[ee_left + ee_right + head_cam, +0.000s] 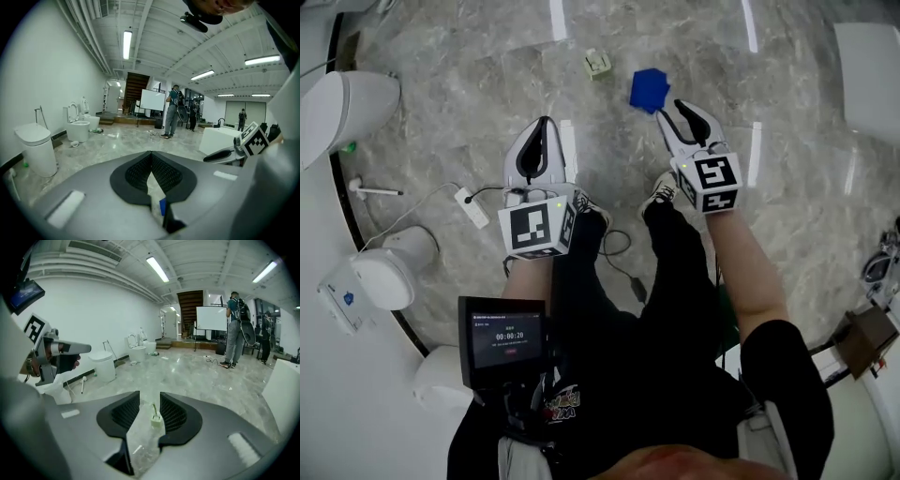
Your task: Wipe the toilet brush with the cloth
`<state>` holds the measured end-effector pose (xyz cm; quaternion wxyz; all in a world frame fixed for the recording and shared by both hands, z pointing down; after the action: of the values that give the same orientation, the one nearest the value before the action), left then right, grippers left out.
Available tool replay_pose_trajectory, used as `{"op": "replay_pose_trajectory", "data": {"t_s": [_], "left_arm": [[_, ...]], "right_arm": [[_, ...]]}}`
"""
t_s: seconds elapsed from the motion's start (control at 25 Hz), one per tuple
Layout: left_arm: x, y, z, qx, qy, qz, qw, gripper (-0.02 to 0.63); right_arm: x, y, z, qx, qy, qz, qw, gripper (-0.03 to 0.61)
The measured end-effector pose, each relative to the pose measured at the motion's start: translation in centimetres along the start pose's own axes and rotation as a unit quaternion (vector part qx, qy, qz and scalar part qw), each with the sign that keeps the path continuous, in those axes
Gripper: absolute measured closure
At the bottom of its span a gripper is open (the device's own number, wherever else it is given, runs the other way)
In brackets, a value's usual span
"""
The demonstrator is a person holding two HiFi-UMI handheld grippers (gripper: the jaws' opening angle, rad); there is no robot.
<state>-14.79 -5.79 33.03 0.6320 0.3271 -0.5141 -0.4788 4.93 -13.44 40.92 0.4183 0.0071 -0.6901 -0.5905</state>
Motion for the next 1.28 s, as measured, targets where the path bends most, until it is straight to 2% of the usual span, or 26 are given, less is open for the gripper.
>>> {"op": "replay_pose_trajectory", "data": {"t_s": [0.08, 0.24, 0.44, 0.56, 0.68, 0.76, 0.92, 1.0, 1.12, 1.28], "left_arm": [[-1.6, -3.5, -1.3, -0.013, 0.006, 0.008, 0.9999, 0.604], [-5.3, -9.7, -4.1, -0.012, 0.021, 0.003, 0.9997, 0.604], [-10.8, -15.3, -6.9, 0.011, 0.039, -0.015, 0.9991, 0.604], [-12.4, -17.7, -8.8, 0.013, 0.048, -0.019, 0.9986, 0.604], [-13.3, -18.8, -10.7, 0.031, 0.069, -0.023, 0.9969, 0.604], [-14.1, -18.7, -10.2, 0.036, 0.078, -0.021, 0.9961, 0.604], [-15.5, -18.9, -9.5, 0.015, 0.098, -0.005, 0.9951, 0.606], [-16.9, -18.7, -10.0, 0.021, 0.104, 0.002, 0.9944, 0.606], [-19.9, -18.2, -11.4, 0.038, 0.109, -0.014, 0.9933, 0.606], [-21.5, -19.2, -13.6, 0.031, 0.097, -0.026, 0.9945, 0.606]], "right_arm": [[-2.6, -4.0, 0.1, 0.008, 0.007, -0.008, 1.0, 0.44], [-8.1, -10.8, 0.4, 0.0, 0.018, -0.033, 0.999, 0.44], [-15.0, -16.2, 2.0, -0.005, 0.039, -0.056, 0.998, 0.439], [-18.1, -18.1, 1.7, 0.003, 0.05, -0.068, 0.996, 0.437], [-21.1, -19.1, 1.4, 0.014, 0.063, -0.088, 0.994, 0.439], [-22.3, -19.7, 2.5, 0.016, 0.073, -0.098, 0.992, 0.439], [-24.1, -20.8, 4.4, 0.023, 0.084, -0.118, 0.989, 0.439], [-25.1, -20.5, 5.5, 0.023, 0.079, -0.124, 0.989, 0.439], [-26.9, -19.6, 7.3, 0.026, 0.056, -0.133, 0.989, 0.438], [-27.8, -20.5, 7.2, 0.019, 0.025, -0.141, 0.989, 0.437]]}}
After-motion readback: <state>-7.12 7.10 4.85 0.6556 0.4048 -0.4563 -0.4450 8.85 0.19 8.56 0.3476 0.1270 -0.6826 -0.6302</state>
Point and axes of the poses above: the fingertips, and each gripper's own axes: x forward along the fingers, z to its left, y out of its underside, the point moved 2 cm from there along -x, backward along the fingers, and after that the axes turned 9 degrees about -x, right-handed, at the moved point
